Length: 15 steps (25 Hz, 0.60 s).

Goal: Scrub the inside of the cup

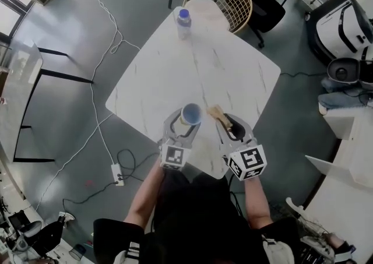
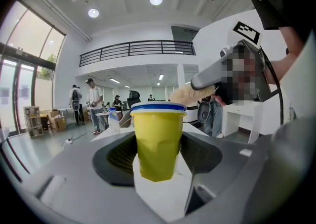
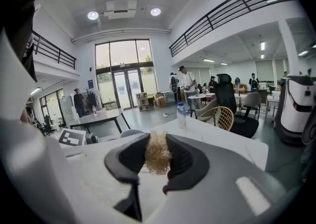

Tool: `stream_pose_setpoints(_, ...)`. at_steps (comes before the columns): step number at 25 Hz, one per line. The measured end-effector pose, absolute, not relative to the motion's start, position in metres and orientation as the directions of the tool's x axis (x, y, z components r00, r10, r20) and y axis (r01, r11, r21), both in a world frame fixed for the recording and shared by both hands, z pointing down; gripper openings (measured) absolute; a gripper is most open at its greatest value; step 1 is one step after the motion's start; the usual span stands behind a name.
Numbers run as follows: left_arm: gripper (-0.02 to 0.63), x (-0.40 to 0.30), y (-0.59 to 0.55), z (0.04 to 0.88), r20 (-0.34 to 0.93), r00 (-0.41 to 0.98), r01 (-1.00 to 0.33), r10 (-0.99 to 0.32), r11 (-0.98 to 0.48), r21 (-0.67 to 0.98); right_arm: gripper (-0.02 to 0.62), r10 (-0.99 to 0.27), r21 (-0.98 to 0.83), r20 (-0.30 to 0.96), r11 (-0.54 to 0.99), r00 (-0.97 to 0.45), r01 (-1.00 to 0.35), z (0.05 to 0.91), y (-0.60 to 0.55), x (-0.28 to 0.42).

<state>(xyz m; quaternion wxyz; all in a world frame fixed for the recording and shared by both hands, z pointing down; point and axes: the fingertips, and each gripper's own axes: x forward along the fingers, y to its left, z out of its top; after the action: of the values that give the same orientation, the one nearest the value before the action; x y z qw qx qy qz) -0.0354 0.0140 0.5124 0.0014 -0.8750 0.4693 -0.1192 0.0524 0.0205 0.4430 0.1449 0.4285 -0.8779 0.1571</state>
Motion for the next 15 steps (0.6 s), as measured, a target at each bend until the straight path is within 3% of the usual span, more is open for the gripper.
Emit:
stream_pose_setpoints(10, 0.284, -0.074, -0.024, 0.529, 0.169, 0.414, -0.901, -0.894, -0.429, -0.063, 0.104, -0.671, -0.2, 0.429, 0.582, -0.605, -0.788, 0.479, -0.01, 0.04)
stream_pose_setpoints(15, 0.285, -0.095, -0.044, 0.563, 0.255, 0.346, -0.926, -0.903, -0.372, -0.061, 0.104, -0.641, -0.214, 0.449, 0.599, -0.622, -0.772, 0.495, -0.024, 0.029)
